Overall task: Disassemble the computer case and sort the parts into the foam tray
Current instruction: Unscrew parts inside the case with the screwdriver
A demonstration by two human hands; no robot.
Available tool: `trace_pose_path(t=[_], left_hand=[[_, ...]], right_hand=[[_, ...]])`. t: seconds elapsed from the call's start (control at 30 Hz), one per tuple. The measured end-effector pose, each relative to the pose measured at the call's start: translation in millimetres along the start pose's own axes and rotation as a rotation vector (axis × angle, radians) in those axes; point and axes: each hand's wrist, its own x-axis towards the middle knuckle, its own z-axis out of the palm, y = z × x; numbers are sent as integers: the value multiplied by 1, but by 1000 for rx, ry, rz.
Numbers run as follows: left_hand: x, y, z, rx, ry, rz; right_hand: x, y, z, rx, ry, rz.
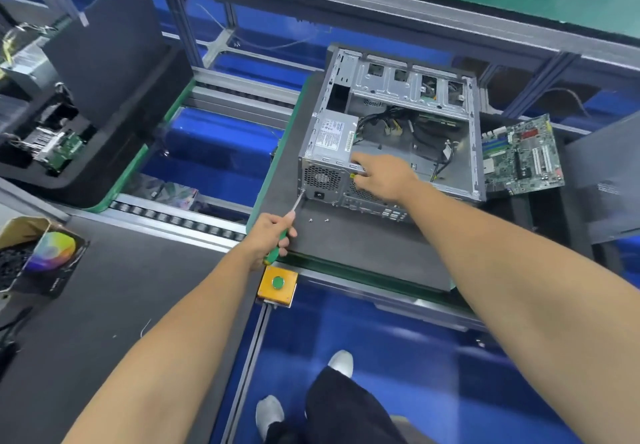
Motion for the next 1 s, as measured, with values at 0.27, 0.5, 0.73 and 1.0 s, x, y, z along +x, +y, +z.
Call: trace_pose_path(t=[0.27,0.5,0.73,1.0], left_hand=[[2,-13,23,101,354,84],[-2,-26,27,417,520,87],[3,-20,26,209,343,19],[2,-28,27,229,344,141]], right_hand=[[-2,-5,-2,18,30,7],[3,-3,2,5,81,37],[8,-2,2,11,52,47],[7,-4,2,-8,79,61]])
